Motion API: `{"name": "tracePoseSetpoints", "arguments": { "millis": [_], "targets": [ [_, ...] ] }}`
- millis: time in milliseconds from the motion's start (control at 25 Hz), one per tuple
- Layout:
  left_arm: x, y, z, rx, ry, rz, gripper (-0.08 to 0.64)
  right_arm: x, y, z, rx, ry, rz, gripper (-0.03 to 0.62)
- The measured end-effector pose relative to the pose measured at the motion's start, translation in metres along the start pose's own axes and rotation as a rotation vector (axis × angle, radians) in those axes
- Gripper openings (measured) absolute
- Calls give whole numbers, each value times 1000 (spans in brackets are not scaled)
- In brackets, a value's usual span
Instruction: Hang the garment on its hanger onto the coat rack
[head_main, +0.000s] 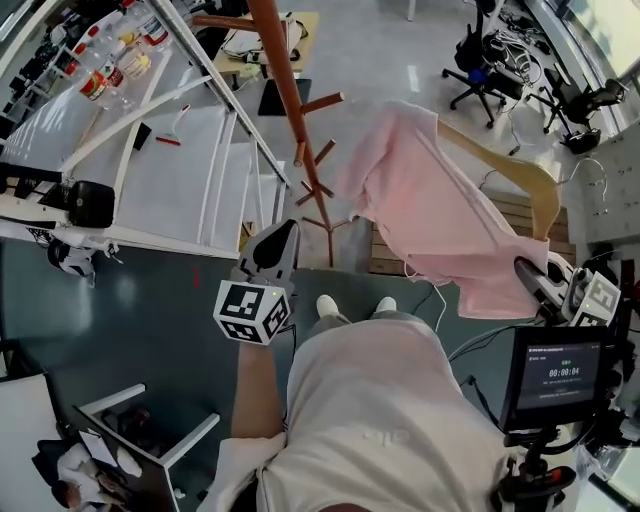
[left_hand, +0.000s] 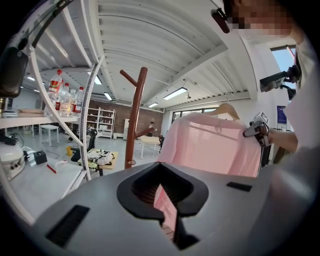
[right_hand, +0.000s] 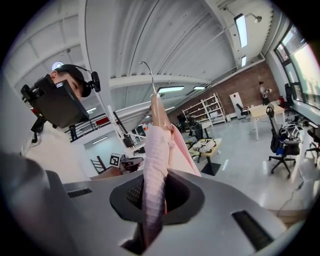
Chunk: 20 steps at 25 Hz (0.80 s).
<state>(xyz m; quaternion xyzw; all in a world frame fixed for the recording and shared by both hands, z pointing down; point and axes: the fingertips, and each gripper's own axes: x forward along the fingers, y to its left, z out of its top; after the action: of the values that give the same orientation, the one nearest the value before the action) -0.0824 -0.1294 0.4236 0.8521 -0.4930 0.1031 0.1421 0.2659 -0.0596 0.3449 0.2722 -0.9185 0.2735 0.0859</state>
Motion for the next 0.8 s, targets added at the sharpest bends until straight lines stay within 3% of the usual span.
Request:
{"name": "tracePoseSetpoints", "arguments": {
  "millis": [400,800],
  "targets": [
    [-28,24,-7,-42,-27,122,8,8,36,-6,-43,188,221,28],
    [-69,15,-5,-42,-48,209,8,75,62,-19,-106,297,406,28]
  ]
}}
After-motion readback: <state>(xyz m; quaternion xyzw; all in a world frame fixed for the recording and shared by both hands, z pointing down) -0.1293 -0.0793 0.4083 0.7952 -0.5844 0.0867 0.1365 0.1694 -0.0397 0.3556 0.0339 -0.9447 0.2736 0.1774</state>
